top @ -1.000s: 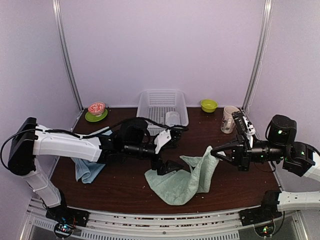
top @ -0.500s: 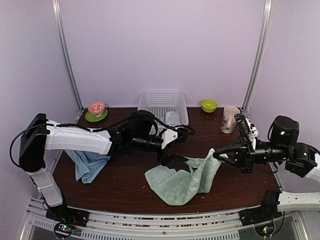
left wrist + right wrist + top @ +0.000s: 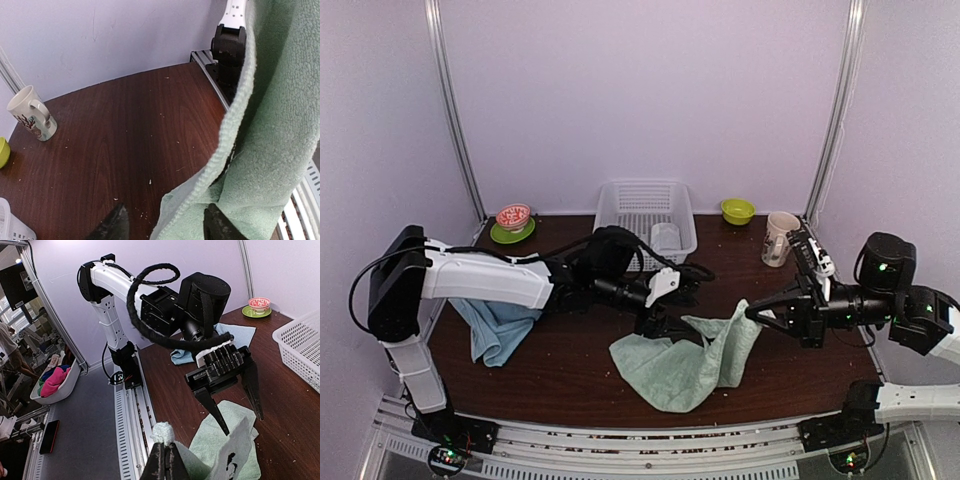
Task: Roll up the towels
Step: Pass from the right arm to the left
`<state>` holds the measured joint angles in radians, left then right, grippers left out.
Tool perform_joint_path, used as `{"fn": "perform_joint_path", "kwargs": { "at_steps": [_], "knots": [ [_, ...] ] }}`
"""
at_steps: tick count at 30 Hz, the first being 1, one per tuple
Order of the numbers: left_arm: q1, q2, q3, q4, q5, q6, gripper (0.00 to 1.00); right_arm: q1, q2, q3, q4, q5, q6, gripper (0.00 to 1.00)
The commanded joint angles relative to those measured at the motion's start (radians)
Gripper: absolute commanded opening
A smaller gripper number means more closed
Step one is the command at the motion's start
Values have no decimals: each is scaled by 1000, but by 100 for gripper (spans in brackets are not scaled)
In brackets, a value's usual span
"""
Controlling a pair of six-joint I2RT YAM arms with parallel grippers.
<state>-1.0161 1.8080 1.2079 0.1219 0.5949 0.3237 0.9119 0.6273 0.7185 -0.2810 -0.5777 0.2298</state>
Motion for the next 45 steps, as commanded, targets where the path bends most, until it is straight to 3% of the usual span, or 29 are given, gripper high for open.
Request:
{"fn": "perform_joint_path", "kwargs": {
  "at_steps": [1,5,8,9,11,12,14,16,21,26,31,36,41,45],
  "knots": [
    [2,25,38,5,38,15,44,-4,7,2,17,-20,-17,0],
    [2,20,28,47,6,13,3,-4,23,6,13,-24,-17,0],
    [6,-16,12,58,-97,11,0,-4,34,28,-19,-2,-28,0],
    [11,-43,5,51,-146,11,0,-4,33,36,-33,15,-30,6],
    [31,-115,-1,10,-263,5,0,-3,28,48,-58,70,-32,44],
    [48,-160,4,-37,-322,4,0,-4,22,50,-67,109,-29,58],
    [76,-246,34,-154,-431,1,0,-4,9,50,-72,178,-21,74],
    [88,-331,70,-268,-545,14,0,-4,-4,38,-60,235,-8,81],
    [82,-456,207,-534,-706,-56,0,-4,8,-13,20,384,41,81],
    [67,-432,342,-672,-752,-221,0,-4,114,-52,191,406,155,78],
    [5,-451,326,-650,-716,-150,0,-4,216,-33,330,386,226,76],
    [1,-530,255,-695,-632,-179,0,-3,250,-19,347,371,227,76],
    [1,-542,177,-681,-645,-359,0,-2,301,-33,345,358,241,74],
    [3,-458,229,-645,-639,-558,0,9,325,-41,377,357,265,71]
  ]
}}
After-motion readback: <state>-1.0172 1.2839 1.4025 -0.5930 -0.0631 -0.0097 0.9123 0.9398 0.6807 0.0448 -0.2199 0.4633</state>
